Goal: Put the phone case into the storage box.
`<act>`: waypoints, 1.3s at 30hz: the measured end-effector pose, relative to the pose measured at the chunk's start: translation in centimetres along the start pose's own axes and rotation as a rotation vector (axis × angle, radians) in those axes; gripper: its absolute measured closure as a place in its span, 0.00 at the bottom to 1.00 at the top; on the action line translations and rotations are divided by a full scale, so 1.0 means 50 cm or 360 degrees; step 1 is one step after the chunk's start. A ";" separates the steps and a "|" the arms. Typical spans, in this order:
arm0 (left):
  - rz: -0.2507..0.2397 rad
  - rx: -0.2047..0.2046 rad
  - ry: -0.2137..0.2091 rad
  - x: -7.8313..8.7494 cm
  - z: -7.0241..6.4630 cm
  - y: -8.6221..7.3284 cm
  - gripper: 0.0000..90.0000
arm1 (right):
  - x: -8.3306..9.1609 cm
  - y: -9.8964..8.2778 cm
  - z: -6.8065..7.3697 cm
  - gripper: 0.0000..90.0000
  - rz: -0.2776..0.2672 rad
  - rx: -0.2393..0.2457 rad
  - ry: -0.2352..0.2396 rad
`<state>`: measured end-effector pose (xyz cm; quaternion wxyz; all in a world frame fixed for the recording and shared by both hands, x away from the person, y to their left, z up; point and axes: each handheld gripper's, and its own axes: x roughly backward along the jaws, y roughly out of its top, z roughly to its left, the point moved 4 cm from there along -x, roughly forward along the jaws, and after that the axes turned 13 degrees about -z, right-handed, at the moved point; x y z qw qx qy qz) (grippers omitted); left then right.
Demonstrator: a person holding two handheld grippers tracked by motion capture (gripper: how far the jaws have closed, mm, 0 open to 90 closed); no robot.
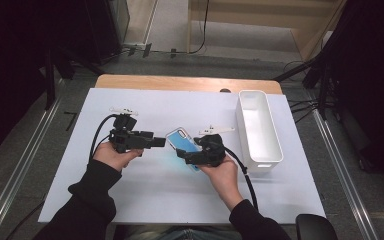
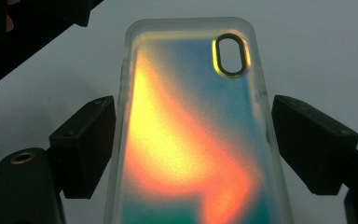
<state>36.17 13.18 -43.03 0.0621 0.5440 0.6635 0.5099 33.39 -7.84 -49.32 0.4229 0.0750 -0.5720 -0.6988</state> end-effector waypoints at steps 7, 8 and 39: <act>-0.0001 0.0046 0.0053 -0.005 0.005 0.015 0.30 | -0.006 -0.002 0.003 0.17 -0.0076 -0.0013 -0.0029; -0.0006 0.0052 0.0053 -0.006 0.005 0.016 0.30 | -0.006 -0.003 0.004 0.17 -0.0080 -0.0039 -0.0029; 0.0011 0.0206 0.0179 -0.050 0.025 0.031 0.40 | -0.036 -0.016 0.034 0.17 -0.0286 -0.0242 -0.0075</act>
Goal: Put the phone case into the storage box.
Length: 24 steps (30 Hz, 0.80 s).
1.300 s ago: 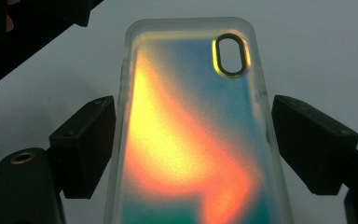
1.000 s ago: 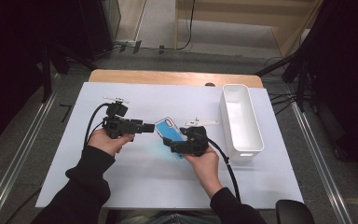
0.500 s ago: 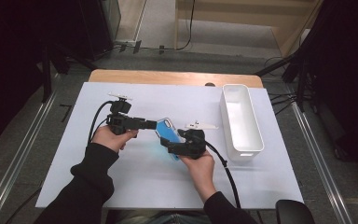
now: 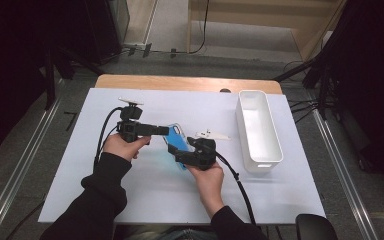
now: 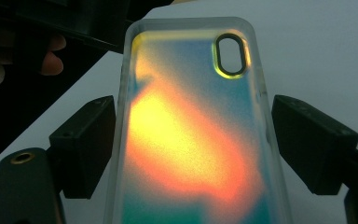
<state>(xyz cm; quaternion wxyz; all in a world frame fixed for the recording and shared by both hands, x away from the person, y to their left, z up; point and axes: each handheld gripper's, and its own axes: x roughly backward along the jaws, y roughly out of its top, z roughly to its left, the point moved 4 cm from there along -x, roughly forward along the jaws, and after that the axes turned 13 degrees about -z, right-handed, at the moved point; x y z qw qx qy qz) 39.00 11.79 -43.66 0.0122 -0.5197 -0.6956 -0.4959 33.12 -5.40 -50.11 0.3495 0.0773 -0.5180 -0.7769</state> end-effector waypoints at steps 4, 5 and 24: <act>-0.0002 0.0031 0.0018 -0.004 0.002 0.001 0.42 | -0.001 0.002 0.001 0.17 -0.0023 -0.0018 -0.0008; 0.0001 0.0036 0.0020 -0.005 0.003 0.001 0.43 | -0.001 0.002 0.002 0.17 -0.0026 -0.0021 -0.0009; -0.0095 0.0151 0.0042 -0.015 0.007 0.007 0.56 | -0.008 0.000 0.012 0.17 -0.0092 -0.0083 -0.0045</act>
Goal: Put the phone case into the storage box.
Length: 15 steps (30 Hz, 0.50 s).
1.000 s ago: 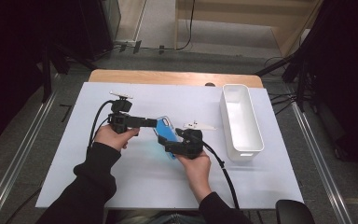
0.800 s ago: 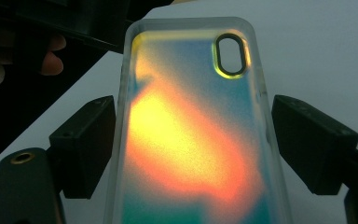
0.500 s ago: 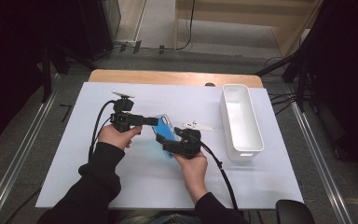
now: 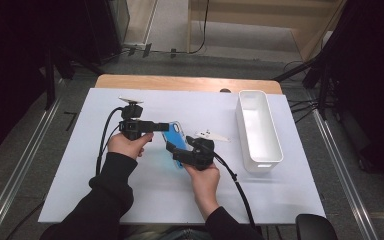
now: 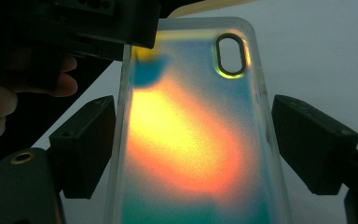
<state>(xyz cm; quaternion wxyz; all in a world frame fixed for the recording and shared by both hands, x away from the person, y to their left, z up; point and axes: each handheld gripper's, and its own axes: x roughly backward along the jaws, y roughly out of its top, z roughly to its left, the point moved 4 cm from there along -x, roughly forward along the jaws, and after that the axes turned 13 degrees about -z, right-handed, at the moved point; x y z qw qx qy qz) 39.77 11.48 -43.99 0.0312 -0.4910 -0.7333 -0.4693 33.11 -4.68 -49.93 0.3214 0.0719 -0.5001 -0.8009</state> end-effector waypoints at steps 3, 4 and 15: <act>0.0002 0.0013 -0.0008 0.000 0.003 0.000 0.63 | -0.001 -0.001 0.002 0.17 -0.0016 -0.0004 -0.0012; 0.0004 0.0031 -0.0009 0.000 0.004 -0.001 0.63 | 0.000 -0.001 0.003 0.17 -0.0016 -0.0004 -0.0011; -0.0008 0.0111 -0.0089 0.001 0.004 -0.003 0.84 | -0.003 -0.006 0.009 0.17 -0.0034 0.0032 -0.0017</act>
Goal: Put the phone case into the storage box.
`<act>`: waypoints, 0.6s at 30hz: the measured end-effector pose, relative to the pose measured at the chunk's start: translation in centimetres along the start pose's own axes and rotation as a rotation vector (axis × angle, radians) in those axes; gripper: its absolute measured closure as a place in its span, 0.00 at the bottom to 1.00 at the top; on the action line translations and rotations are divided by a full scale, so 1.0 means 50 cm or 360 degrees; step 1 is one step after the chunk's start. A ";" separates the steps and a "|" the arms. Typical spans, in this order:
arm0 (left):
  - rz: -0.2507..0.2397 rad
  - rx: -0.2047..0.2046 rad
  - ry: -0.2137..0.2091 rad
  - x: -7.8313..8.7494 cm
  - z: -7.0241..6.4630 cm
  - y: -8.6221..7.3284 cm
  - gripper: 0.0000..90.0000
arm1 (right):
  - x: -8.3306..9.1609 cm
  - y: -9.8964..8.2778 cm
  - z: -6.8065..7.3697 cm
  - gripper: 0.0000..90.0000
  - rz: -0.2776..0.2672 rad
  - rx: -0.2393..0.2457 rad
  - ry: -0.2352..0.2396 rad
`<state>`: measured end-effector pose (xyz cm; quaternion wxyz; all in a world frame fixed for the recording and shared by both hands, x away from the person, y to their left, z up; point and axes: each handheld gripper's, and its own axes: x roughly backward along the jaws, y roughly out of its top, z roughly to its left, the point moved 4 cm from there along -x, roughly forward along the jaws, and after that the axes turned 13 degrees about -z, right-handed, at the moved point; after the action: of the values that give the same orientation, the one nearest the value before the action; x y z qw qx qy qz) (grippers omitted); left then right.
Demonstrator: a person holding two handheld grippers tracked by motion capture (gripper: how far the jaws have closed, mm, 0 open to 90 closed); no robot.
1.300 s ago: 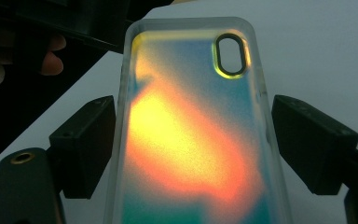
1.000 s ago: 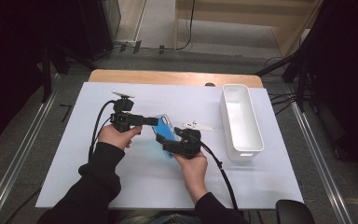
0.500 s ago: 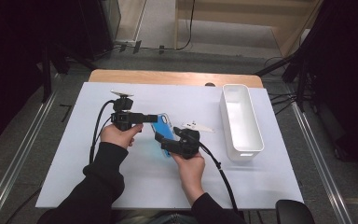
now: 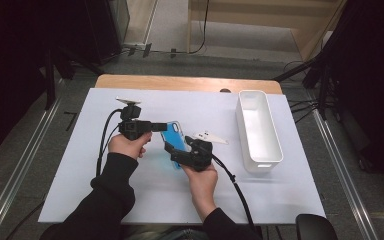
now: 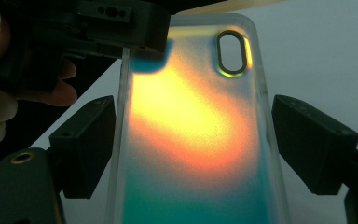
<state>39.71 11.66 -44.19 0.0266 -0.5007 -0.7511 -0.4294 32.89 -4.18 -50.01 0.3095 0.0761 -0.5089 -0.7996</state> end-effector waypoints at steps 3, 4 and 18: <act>-0.0009 0.0006 -0.0029 0.002 -0.003 0.001 0.86 | -0.001 -0.002 0.001 0.17 -0.0002 0.0014 -0.0004; -0.0005 0.0008 -0.0029 0.002 -0.003 0.001 0.87 | -0.002 -0.002 0.001 0.17 -0.0003 0.0016 -0.0004; -0.0069 0.0090 -0.0112 0.009 -0.005 0.004 0.89 | -0.001 0.003 0.005 0.17 -0.0049 0.0071 -0.0001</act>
<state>39.51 11.84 -43.69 0.0051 -0.4983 -0.7741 -0.3905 32.91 -4.01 -49.78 0.2953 0.0907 -0.5255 -0.7927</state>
